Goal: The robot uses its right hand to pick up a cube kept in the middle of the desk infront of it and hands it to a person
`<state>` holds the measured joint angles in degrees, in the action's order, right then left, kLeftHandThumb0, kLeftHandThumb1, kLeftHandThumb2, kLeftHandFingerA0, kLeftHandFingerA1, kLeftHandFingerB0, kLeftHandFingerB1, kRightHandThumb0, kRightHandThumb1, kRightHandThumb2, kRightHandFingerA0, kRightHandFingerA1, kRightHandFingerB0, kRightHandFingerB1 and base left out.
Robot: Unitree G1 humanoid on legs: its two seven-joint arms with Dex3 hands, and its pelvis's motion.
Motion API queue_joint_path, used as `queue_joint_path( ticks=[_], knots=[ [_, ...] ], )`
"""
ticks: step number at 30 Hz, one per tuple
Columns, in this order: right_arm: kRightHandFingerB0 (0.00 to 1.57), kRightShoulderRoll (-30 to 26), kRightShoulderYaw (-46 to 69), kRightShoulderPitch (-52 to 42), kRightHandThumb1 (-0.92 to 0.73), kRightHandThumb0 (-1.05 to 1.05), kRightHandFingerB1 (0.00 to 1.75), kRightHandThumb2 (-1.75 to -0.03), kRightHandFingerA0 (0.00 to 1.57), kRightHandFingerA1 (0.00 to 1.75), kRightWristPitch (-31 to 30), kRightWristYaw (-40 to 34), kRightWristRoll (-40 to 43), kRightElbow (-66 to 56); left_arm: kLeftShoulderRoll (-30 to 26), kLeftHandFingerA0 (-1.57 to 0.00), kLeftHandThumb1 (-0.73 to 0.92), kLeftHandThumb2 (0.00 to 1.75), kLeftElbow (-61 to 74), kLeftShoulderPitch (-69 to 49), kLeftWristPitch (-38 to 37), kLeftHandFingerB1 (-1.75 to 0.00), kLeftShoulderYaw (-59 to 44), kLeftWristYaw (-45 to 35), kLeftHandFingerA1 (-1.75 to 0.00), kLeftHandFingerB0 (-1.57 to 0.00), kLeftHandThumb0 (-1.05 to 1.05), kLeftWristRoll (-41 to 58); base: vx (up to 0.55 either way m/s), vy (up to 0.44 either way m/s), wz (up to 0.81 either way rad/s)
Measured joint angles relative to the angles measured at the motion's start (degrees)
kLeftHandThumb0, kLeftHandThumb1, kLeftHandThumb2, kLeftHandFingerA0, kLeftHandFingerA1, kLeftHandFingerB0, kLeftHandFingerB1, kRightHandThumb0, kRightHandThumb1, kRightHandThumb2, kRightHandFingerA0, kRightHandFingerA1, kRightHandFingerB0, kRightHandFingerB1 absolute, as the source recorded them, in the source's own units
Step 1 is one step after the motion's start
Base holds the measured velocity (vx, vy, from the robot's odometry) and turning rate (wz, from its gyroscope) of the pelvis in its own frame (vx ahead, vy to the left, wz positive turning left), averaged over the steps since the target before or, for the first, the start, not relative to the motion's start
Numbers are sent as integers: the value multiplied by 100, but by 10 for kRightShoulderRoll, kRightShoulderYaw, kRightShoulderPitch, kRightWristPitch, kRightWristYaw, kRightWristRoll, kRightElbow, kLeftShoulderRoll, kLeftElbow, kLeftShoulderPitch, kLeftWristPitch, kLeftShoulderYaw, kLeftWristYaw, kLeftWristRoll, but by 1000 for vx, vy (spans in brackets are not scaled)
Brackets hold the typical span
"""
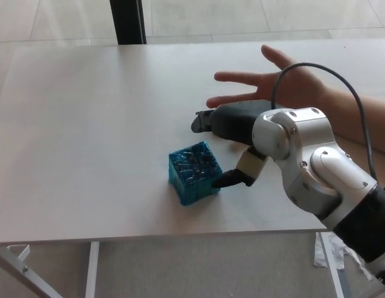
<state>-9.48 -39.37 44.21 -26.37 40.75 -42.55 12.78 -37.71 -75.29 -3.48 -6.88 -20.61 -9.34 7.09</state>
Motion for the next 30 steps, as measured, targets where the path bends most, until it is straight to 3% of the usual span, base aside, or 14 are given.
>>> queue_joint_path(
  ticks=[4, 5, 6, 10, 15, 17, 18, 20, 21, 22, 25, 27, 29, 30],
  knots=[
    [6, -7, 0, -7, -43, -84, 30, -85, 8, 61, -9, 34, 11, -22, 0, -65, 76, 63, 0, -4, 0, -40, 1, 0, -55, -57, -71, -1, 0, 0, 0],
    [5, -9, 0, -9, -54, -87, 33, -56, 2, 57, -11, 40, 12, -26, 0, -66, 76, 63, 0, -5, 0, -40, 1, 0, -56, -57, -73, -1, 0, 0, 0],
    [3, -13, -1, -11, -44, -86, 24, -88, 20, 67, -14, 48, 15, -34, 0, -64, 76, 63, 0, -7, 0, -40, 2, 0, -55, -55, -73, -2, 0, 0, 0],
    [3, -25, -2, -20, -41, -86, 28, -82, 55, 111, -24, 78, 23, -58, -2, -64, 76, 63, 0, -15, 0, -40, 3, -2, -55, -54, -71, -2, 0, 0, 0],
    [6, -27, -4, -29, -40, -83, 25, -85, 31, 74, -36, 92, 26, -69, -7, -65, 77, 63, 0, -19, -2, -40, 3, -5, -55, -55, -73, -2, 0, 0, 0],
    [7, -25, -7, -30, -47, -97, 20, -87, 32, 79, -38, 91, 24, -67, -8, -64, 77, 63, 1, -19, -3, -40, 5, -5, -56, -55, -73, -2, 0, 0, 0],
    [6, -24, -9, -32, -54, -87, 38, -56, 36, 81, -39, 89, 22, -67, -8, -64, 77, 64, 1, -19, -3, -40, 6, -6, -54, -54, -71, -3, 0, 0, 0],
    [5, -22, -16, -34, -44, -90, 35, -84, 53, 98, -39, 80, 16, -65, -8, -65, 76, 63, 0, -19, -3, -40, 8, -6, -55, -55, -72, -3, 0, 0, 0],
    [0, -18, -20, -37, -18, -41, 52, -87, 5, 57, -39, 70, 10, -64, -8, -65, 76, 63, 0, -19, -3, -40, 8, -6, -55, -54, -72, -3, 0, 0, 0],
    [4, -15, -22, -41, -46, -84, 38, -87, 20, 71, -40, 61, 4, -62, -8, -66, 76, 63, 0, -19, -3, -40, 8, -6, -55, -55, -74, -3, 0, 0, 0],
    [0, -2, -29, -53, -46, -84, 43, -88, 58, 121, -41, 20, -15, -54, -8, -68, 76, 63, 0, -16, -3, -40, 8, -6, -58, -56, -74, -3, 0, 0, 0],
    [0, 9, -29, -62, -43, -78, 42, -89, 61, 112, -42, -7, -26, -49, -8, -68, 76, 63, 0, -16, -3, -40, 9, -6, -57, -56, -74, -3, 0, 0, 0],
    [7, 17, -30, -70, -54, -77, 37, -60, 68, 142, -42, -31, -36, -42, -8, -68, 76, 63, 0, -15, -3, -40, 10, -6, -57, -57, -74, -4, 0, 0, 0],
    [4, 21, -31, -74, -47, -84, 41, -83, 76, 125, -42, -41, -41, -39, -8, -69, 76, 63, 0, -15, -3, -40, 10, -6, -58, -58, -74, -4, 0, 0, 0]
  ],
)
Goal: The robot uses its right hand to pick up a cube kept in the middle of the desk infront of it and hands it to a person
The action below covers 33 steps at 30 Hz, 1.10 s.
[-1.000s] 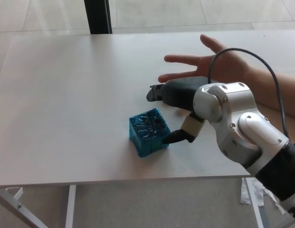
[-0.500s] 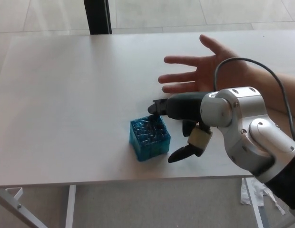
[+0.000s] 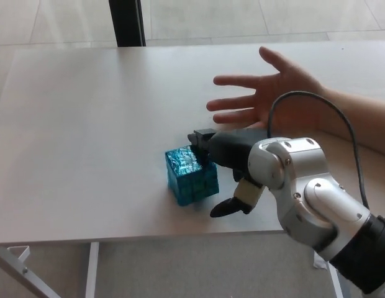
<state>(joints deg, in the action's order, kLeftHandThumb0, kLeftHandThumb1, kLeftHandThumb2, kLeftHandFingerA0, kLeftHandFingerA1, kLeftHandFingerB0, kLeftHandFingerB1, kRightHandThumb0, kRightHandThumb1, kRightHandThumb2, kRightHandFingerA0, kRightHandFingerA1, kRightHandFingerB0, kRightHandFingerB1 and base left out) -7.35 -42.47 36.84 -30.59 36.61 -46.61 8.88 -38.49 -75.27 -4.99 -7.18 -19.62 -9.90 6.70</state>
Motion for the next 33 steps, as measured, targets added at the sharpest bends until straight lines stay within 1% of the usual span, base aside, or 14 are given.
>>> queue_joint_path(
  ticks=[11, 12, 13, 14, 17, 19, 20, 22, 24, 28, 29, 30, 31, 33],
  knots=[
    [13, 41, 3, -37, -45, -76, 47, -82, 83, 126, -1, -126, -44, 38, 0, -71, 76, 63, 0, 4, 0, -41, 4, 1, -58, -57, -72, -5, 0, 0, 0],
    [16, 44, 5, -40, -56, -71, 40, -59, 64, 129, 0, -137, -47, 41, 0, -70, 76, 63, 0, 4, 0, -41, 4, 1, -57, -57, -72, -6, 0, 0, 0],
    [18, 48, 6, -44, -56, -70, 39, -58, 64, 127, 0, -149, -51, 43, 0, -69, 76, 63, 0, 4, 0, -41, 4, 1, -57, -56, -71, -6, 0, 0, 0],
    [16, 50, 6, -46, -45, -74, 48, -82, 81, 124, 0, -159, -53, 46, 0, -67, 77, 63, 0, 4, 0, -41, 4, 1, -57, -55, -73, -7, 0, 0, 0],
    [16, 60, 14, -56, -45, -70, 49, -82, 88, 126, 2, -194, -58, 54, 0, -66, 76, 63, 0, 5, 0, -40, 4, 1, -56, -56, -73, -9, 0, 0, 0],
    [29, 65, 21, -65, -44, -63, 53, -81, 88, 127, 5, -214, -58, 56, 0, -67, 77, 63, 0, 6, 0, -40, 5, 1, -57, -56, -73, -10, 0, 0, 0],
    [36, 69, 24, -68, -55, -55, 46, -57, 78, 129, 8, -225, -58, 58, 0, -68, 77, 63, 0, 7, 0, -40, 6, 1, -57, -56, -73, -10, 0, 0, 0],
    [38, 76, 29, -74, -53, -50, 49, -58, 77, 128, 14, -247, -58, 64, 0, -67, 76, 63, 0, 9, 0, -40, 8, 1, -57, -56, -73, -11, 0, 0, 0],
    [52, 81, 33, -78, -50, -39, 53, -58, 84, 147, 19, -268, -58, 69, 0, -68, 76, 63, 0, 11, 0, -40, 9, 1, -56, -56, -73, -11, 0, 0, 0],
    [61, 88, 37, -83, -52, -31, 58, -60, 85, 153, 35, -310, -58, 84, 1, -70, 76, 64, 0, 14, 0, -41, 10, 1, -58, -58, -75, -11, 0, 0, 0],
    [62, 89, 38, -83, -55, -30, 61, -62, 82, 155, 37, -317, -58, 87, 1, -66, 58, 100, 0, 14, 0, -56, 11, 1, -68, -53, -75, -11, 0, 0, 0],
    [68, 91, 38, -84, -59, -28, 66, -64, 82, 160, 43, -330, -58, 93, 1, -68, 75, 63, 0, 15, 0, -40, 11, 1, -59, -56, -76, -11, 0, 0, 0],
    [79, 92, 39, -85, -60, -33, 73, -62, 86, 167, 48, -341, -58, 99, 1, -65, 75, 63, 0, 16, 0, -40, 11, 1, -57, -57, -75, -11, 0, 0, 0],
    [79, 93, 39, -86, -60, -33, 73, -62, 86, 167, 63, -367, -58, 113, 1, -65, 75, 63, 0, 17, 0, -40, 11, 1, -57, -57, -75, -11, 0, 0, 0]
  ],
)
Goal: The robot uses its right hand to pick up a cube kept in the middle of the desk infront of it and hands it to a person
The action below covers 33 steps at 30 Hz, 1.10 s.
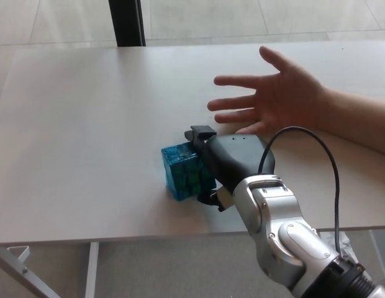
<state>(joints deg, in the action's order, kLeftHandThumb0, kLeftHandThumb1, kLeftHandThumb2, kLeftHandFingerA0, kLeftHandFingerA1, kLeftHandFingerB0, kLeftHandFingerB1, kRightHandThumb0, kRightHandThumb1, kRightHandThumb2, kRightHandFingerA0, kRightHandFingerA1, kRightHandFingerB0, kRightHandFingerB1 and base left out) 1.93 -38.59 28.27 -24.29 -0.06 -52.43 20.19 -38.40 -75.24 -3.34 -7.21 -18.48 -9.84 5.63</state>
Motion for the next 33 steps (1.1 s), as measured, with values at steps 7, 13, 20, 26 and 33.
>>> queue_joint_path(
  ticks=[7, 13, 20, 26, 33],
  knots=[
    [87, 0, 3, -2, -58, -41, 78, -60, 74, 169, 51, -76, 2, 41, 0, -68, 77, 64, 0, 2, 0, -40, 1, 0, -60, -55, -75, 0, 0, 0, 0],
    [87, 0, 8, -11, -61, -41, 84, -61, 72, 165, 90, -139, 5, 63, 2, -68, 77, 64, 0, 2, 0, -40, 3, 0, -60, -58, -76, 0, 0, 0, 0],
    [87, -4, 22, -27, -56, -40, 82, -62, 75, 163, 131, -194, 12, 69, 2, -66, 78, 64, 0, 1, 0, -40, 4, 0, -52, -56, -73, 0, 0, 0, 0],
    [89, -20, 57, -27, -56, -30, 87, -73, 81, 156, 172, -235, 19, 60, 2, -65, 79, 64, 0, -1, 0, -40, 6, 0, -56, -56, -75, -1, 0, 0, 0],
    [87, -49, 154, 31, -60, -31, 87, -72, 81, 141, 199, -229, 57, -17, 2, -63, 79, 64, 0, -7, 0, -40, 5, 1, -56, -55, -72, -2, 0, 0, 0]
  ],
)
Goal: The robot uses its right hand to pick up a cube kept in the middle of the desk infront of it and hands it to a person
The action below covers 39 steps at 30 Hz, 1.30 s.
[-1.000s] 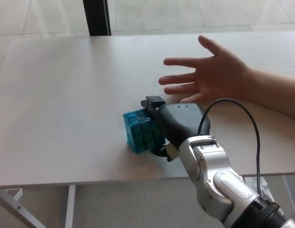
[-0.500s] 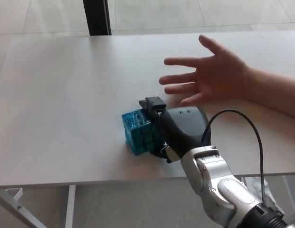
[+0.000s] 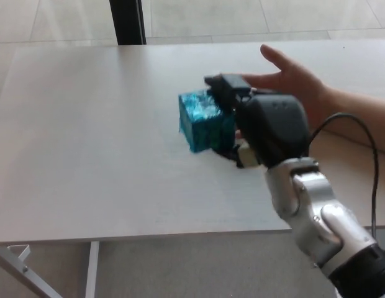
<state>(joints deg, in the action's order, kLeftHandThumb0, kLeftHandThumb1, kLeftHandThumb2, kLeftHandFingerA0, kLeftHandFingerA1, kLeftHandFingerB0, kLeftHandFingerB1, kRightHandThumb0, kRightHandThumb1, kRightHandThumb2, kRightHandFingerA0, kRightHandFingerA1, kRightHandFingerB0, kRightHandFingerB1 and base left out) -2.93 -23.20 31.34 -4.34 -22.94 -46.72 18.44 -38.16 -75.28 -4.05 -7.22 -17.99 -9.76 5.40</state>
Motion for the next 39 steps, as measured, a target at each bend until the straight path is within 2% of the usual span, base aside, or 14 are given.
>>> queue_joint_path(
  ticks=[4, 8, 9, 15, 21, 23, 25, 26, 28, 31, 33, 35, 37, 39],
  knots=[
    [90, -21, 43, 40, -60, -34, 78, -68, 88, 127, 6, 16, 22, -8, 0, -64, 78, 64, 0, -2, 0, -40, -2, 0, -54, -55, -73, 0, 0, 0, 0],
    [88, -53, 63, 80, -61, -31, 81, -66, 79, 145, 6, 28, 28, 13, 0, -65, 78, 64, -1, -4, 0, -40, -2, 0, -56, -56, -73, -1, 0, 0, 0],
    [89, -64, 63, 92, -57, -38, 64, -61, 78, 147, 6, 30, 28, 28, 0, -66, 78, 64, -1, -3, 0, -41, -2, 0, -55, -57, -72, -1, 0, 0, 0],
    [89, -105, 55, 135, -56, -38, 56, -57, 85, 148, 5, 32, 22, 106, 0, -66, 78, 64, -1, -2, 0, -40, -5, 0, -54, -55, -72, -1, 0, 0, 0],
    [91, -113, 15, 157, -60, -36, 71, -58, 80, 153, 13, 30, 14, 185, 0, -69, 77, 63, 0, 1, 0, -41, -6, 0, -56, -58, -73, -2, 0, 0, 0],
    [88, -114, 0, 159, -63, -43, 88, -64, 74, 158, 16, 29, 9, 200, 0, -69, 77, 64, -1, 1, 0, -41, -7, 0, -55, -58, -72, -2, 0, 0, 0],
    [86, -116, -26, 166, -62, -41, 81, -64, 76, 159, 18, 27, -2, 225, 1, -70, 77, 64, -1, 3, 0, -41, -7, 1, -57, -59, -75, -3, 0, 0, 0],
    [78, -116, -35, 169, -65, -39, 112, -62, 78, 165, 19, 25, -6, 236, 1, -72, 77, 63, -1, 3, 0, -41, -7, 1, -58, -59, -74, -3, 0, 0, 0],
    [77, -114, -57, 179, -66, -40, 114, -63, 76, 164, 20, 23, -14, 268, 1, -76, 77, 63, -1, 3, 0, -42, -8, 1, -61, -61, -73, -3, 0, 0, 0],
    [83, -110, -81, 199, -65, -38, 105, -63, 80, 165, 21, 22, -25, 299, 2, -74, 77, 63, 0, 7, 0, -41, -9, 2, -59, -61, -73, -3, 0, 0, 0],
    [88, -107, -91, 212, -63, -40, 77, -59, 84, 158, 24, 20, -28, 317, 2, -69, 77, 64, 0, 10, 0, -41, -9, 2, -59, -59, -74, -3, 0, 0, 0],
    [79, -104, -105, 221, -65, -43, 70, -59, 86, 159, 26, 17, -32, 338, 2, -66, 78, 64, 0, 11, 0, -41, -9, 2, -56, -58, -74, -3, 0, 0, 0],
    [80, -104, -119, 225, -69, -38, 115, -66, 80, 164, 28, 12, -38, 356, 4, -74, 77, 63, 0, 10, 0, -41, -9, 2, -58, -62, -74, -3, 0, 0, 0],
    [80, -104, -143, 230, -69, -38, 115, -66, 80, 164, 26, 8, -51, 382, 5, -74, 77, 63, 0, 10, 0, -41, -9, 2, -58, -62, -74, -3, 0, 0, 0]
  ],
)
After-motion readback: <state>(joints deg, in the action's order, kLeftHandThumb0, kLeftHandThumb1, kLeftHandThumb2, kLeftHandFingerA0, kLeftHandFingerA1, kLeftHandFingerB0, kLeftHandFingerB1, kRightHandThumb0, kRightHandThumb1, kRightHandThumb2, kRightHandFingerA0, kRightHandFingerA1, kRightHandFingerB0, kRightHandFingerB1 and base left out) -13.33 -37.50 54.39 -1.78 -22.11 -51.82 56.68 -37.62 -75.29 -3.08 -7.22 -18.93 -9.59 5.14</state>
